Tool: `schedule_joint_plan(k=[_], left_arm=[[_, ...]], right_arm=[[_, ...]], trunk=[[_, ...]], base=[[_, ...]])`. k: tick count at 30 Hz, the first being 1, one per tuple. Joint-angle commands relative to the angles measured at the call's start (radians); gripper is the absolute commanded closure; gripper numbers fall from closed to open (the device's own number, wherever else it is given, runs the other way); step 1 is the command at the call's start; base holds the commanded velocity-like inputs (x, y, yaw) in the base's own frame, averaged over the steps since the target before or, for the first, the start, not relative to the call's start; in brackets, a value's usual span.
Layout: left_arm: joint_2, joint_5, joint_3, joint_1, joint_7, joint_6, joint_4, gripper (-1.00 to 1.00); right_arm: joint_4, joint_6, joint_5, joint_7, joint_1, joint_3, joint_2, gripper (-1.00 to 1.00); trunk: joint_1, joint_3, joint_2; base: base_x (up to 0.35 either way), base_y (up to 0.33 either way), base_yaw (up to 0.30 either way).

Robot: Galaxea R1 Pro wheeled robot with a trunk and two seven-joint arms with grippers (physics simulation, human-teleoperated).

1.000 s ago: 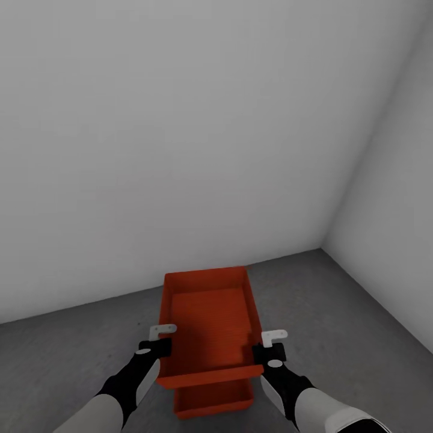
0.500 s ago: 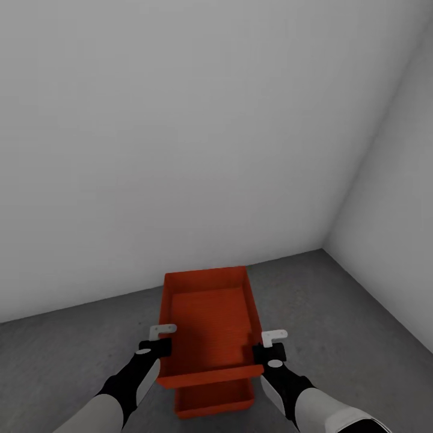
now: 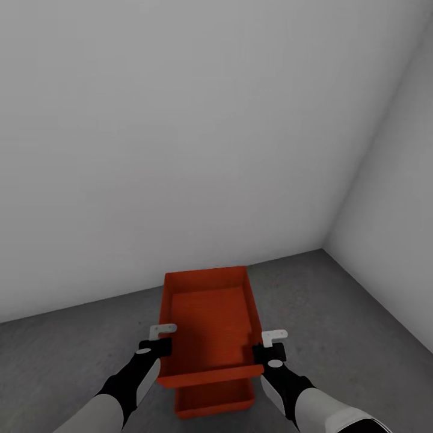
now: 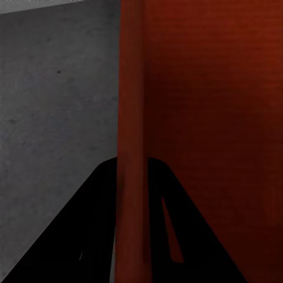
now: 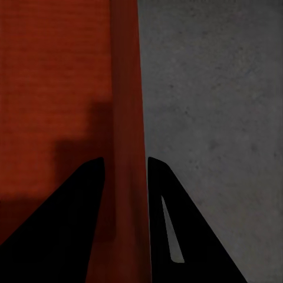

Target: Move the two storage containers from the living room to the garage. In the garage, place one container on the floor and stack the other container on top of it (either order is fine).

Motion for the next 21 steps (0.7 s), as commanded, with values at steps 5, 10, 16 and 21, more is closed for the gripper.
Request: schedule_joint_plan(k=[5,10,16,21], left_arm=[[-0.021,0.038,0.012,-0.001,0.059,0.008,-0.056,1.0],[-0.023,0.039,0.013,-0.001,0.059,0.008,-0.057,1.0],[-0.025,0.039,0.014,-0.001,0.059,0.009,-0.056,1.0],[-0.025,0.04,0.015,-0.001,0.059,0.009,-0.056,1.0]], right_arm=[[0.004,-0.011,-0.014,-0.001,0.0,-0.024,0.037,1.0],[0.004,-0.012,-0.014,-0.003,0.0,-0.024,0.037,1.0],[0.004,-0.013,-0.014,-0.003,0.0,-0.023,0.037,1.0],[0.004,-0.013,-0.014,-0.003,0.0,-0.023,0.037,1.0]], trunk=[[0.0,-0.001,-0.001],[0.0,-0.001,-0.001],[0.0,-0.001,-0.001],[0.0,-0.001,-0.001]], base=[[0.0,0.0,0.0],[0.0,0.0,0.0],[0.0,0.0,0.0],[0.0,0.0,0.0]])
